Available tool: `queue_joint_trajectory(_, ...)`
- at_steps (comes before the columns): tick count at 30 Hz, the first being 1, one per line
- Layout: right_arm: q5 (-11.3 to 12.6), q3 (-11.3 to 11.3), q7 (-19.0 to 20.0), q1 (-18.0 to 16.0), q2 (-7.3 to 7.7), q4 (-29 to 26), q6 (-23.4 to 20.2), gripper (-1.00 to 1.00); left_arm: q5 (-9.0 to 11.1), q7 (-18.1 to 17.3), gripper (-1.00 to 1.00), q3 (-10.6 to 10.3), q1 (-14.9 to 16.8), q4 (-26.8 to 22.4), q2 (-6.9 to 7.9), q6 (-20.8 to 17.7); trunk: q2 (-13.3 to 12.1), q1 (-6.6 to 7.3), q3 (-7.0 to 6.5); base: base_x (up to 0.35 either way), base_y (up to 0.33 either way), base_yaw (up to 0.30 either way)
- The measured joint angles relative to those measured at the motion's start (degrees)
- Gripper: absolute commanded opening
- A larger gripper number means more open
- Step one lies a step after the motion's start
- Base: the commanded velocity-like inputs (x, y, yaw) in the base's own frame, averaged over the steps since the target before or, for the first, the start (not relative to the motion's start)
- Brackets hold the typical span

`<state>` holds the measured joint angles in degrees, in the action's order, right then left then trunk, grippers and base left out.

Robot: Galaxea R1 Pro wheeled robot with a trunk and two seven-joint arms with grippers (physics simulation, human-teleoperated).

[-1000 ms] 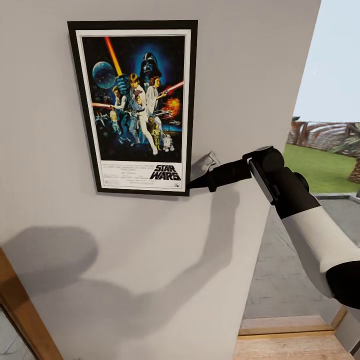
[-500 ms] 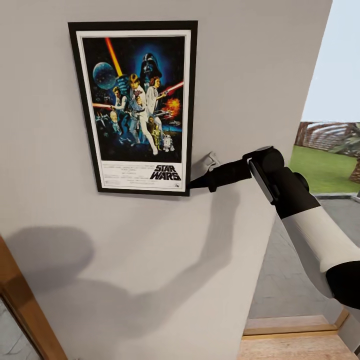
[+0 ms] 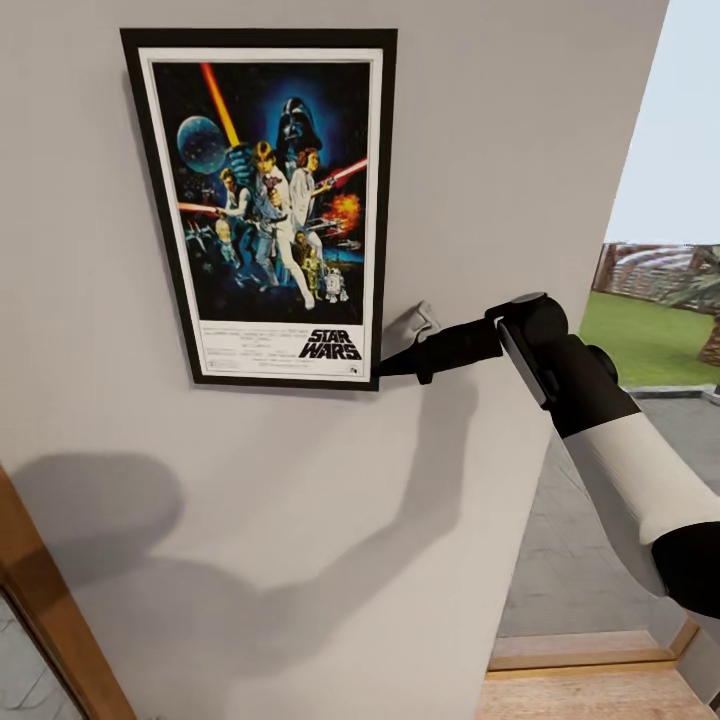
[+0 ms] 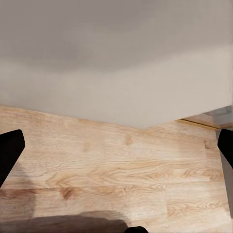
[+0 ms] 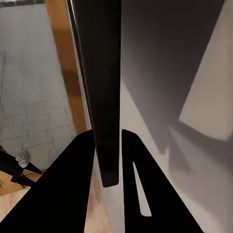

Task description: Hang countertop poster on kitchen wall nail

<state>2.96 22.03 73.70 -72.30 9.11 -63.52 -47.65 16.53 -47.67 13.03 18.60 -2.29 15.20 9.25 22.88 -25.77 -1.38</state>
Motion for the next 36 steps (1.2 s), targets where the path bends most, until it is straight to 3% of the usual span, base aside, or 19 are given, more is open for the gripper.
queue_joint_trajectory(36,0.0,0.1,0.0,3.8,0.07,-0.2,3.4,-1.0,0.0,0.0,1.0,0.0,0.0,0.0,0.0,0.0,0.0,0.0,0.0,0.0,0.0,0.0)
